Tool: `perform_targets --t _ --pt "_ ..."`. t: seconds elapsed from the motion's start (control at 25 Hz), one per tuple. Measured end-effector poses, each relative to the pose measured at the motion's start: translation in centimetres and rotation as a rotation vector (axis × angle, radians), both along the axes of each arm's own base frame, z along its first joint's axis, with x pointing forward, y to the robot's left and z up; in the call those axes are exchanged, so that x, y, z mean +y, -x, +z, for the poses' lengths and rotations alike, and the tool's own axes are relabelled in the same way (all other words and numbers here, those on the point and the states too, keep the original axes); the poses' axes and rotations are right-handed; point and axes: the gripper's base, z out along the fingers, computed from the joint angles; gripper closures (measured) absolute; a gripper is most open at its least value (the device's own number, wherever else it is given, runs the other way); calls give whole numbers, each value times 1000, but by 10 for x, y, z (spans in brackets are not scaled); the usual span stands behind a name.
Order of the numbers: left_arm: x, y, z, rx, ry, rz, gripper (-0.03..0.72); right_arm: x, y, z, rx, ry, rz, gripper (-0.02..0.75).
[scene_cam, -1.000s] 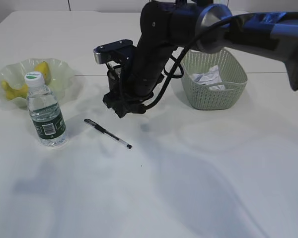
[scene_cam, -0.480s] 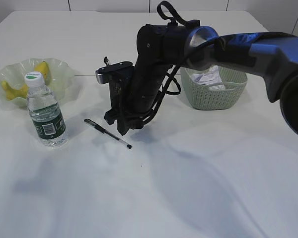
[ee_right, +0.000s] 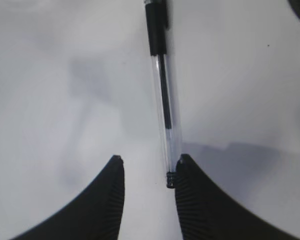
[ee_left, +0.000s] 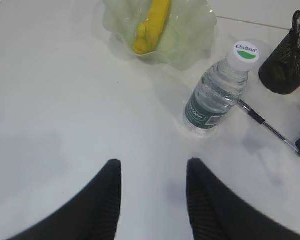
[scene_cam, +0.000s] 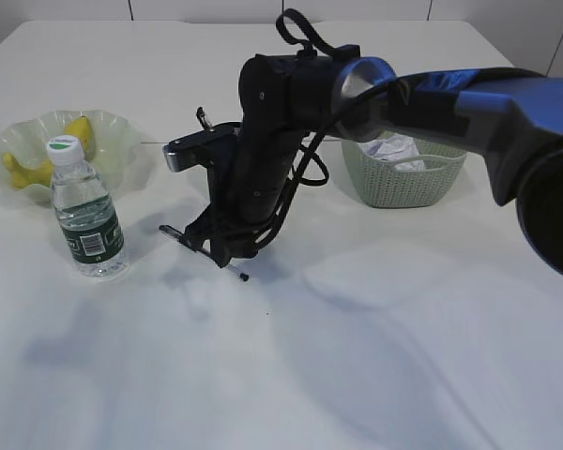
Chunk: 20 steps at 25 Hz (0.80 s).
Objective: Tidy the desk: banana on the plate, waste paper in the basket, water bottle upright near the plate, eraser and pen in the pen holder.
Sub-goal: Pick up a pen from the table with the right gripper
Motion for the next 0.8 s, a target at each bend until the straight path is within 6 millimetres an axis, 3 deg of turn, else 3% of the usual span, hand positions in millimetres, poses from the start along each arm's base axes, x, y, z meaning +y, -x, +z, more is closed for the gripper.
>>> perform_targets --t 0.8 --pt "0 0 0 0 0 0 388 4 -9 -20 -19 78 -35 475"
